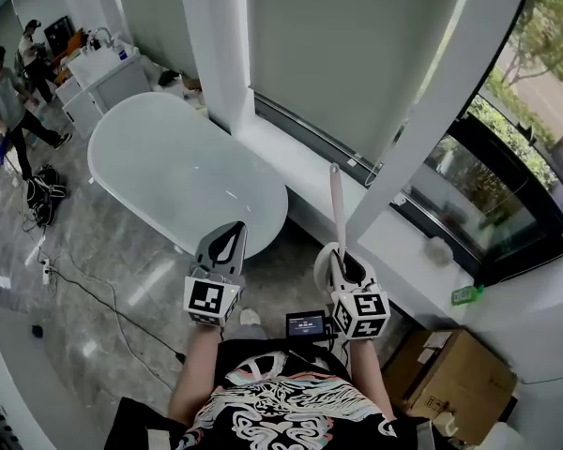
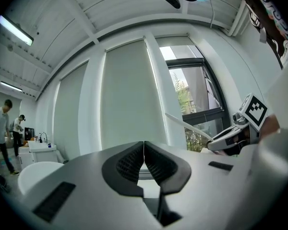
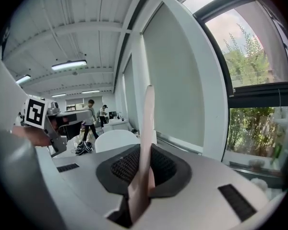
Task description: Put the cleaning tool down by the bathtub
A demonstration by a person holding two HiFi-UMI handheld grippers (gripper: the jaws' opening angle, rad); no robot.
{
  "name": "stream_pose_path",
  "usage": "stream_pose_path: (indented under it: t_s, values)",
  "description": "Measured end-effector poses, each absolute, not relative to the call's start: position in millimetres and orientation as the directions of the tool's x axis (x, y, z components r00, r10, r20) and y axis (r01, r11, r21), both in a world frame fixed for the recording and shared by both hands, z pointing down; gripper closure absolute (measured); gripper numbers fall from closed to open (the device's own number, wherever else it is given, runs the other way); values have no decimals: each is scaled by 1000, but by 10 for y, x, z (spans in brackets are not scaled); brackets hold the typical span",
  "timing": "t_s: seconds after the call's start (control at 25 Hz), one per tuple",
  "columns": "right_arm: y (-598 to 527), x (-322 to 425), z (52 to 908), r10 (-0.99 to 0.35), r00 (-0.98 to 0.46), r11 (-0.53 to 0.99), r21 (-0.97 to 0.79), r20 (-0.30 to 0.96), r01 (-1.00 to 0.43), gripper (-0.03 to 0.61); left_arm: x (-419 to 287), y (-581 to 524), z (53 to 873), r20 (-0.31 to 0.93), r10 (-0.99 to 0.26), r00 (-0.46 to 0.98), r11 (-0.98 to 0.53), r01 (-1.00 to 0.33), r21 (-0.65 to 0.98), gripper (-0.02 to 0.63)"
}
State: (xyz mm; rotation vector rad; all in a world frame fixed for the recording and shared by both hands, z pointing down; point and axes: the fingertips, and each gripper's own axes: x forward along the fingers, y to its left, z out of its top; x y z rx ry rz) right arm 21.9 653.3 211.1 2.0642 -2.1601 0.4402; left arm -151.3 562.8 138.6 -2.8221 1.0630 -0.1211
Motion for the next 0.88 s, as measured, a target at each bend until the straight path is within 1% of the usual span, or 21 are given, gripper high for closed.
stream_pose_path:
  t_s: [0.44,0.88]
  values:
    - [6491,441,2201,-955,-61,19,-147,290,-989,506,-1315,5523,1536,64,-665,744,-744,-652,-146,597]
    - [5717,830,2284,-952,-41,2,-131,302,-991,506,-842,4670,1678,76,-643,762,-764,-633,-126,595]
